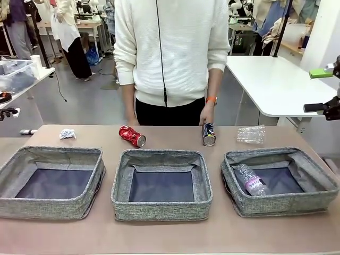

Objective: Sort the waste into the appropriate baskets.
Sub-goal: Pick up the waste item pointed out by the person.

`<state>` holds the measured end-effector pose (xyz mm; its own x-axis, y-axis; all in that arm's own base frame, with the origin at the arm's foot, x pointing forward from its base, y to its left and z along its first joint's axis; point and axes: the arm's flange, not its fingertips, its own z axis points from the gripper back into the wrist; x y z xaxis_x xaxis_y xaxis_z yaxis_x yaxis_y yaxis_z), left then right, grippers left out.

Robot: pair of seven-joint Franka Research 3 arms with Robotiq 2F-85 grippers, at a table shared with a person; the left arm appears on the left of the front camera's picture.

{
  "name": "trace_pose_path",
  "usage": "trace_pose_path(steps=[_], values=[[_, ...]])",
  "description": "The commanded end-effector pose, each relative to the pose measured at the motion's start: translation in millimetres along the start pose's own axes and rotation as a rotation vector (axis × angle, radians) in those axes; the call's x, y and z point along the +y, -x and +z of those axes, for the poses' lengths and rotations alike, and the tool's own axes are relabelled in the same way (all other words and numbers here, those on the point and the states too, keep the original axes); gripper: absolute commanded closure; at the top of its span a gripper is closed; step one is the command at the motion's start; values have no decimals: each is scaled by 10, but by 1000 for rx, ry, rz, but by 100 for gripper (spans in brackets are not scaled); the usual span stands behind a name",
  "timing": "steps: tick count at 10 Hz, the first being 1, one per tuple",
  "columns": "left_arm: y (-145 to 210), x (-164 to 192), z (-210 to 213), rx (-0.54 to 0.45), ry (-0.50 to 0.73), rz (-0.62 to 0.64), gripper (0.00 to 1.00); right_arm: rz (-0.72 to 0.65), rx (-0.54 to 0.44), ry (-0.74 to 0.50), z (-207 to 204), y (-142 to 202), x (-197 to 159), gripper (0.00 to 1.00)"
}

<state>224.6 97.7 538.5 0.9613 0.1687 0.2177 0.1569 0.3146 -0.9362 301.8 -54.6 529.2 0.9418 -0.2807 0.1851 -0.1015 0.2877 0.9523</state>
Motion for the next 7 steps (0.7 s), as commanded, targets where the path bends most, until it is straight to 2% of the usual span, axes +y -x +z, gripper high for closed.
trace_pose_path(steps=[1,7], values=[[3,-13,7,-2,20,-16,0,5,10,0,-17,7,-4,0],[3,-13,7,-2,20,-16,0,5,10,0,-17,7,-4,0]])
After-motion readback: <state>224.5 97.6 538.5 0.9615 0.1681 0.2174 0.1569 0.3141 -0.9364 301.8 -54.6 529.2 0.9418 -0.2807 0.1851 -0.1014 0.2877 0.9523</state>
